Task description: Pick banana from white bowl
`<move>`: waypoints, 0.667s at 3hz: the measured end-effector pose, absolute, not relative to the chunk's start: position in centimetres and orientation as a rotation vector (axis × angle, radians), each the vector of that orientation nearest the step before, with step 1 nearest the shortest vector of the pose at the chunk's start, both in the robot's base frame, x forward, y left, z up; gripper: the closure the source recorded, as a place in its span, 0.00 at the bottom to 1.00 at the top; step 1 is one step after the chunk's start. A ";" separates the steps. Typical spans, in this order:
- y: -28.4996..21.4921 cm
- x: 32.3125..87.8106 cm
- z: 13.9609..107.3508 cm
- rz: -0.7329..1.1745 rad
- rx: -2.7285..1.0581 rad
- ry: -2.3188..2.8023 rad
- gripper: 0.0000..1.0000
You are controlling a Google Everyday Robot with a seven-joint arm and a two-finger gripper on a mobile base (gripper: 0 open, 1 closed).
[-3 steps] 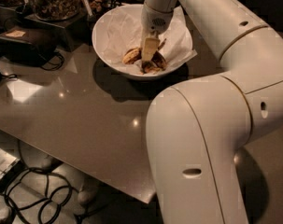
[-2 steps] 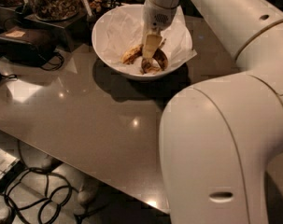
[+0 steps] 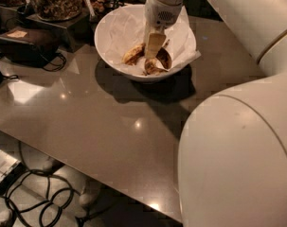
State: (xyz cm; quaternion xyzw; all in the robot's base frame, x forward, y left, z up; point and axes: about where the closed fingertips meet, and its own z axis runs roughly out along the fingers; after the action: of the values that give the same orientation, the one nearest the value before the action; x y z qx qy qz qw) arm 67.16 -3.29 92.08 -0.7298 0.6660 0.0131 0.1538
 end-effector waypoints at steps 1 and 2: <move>-2.5 66.5 93.0 -0.018 -2.113 1.899 1.00; -1.9 59.4 96.0 0.003 -2.073 1.828 1.00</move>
Offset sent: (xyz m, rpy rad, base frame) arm -0.0909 0.0124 0.0338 0.0360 -0.0545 0.0565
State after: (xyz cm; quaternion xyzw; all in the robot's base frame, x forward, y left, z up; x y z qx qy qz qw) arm 59.43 -1.92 96.00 -0.7367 0.6497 0.0011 0.1876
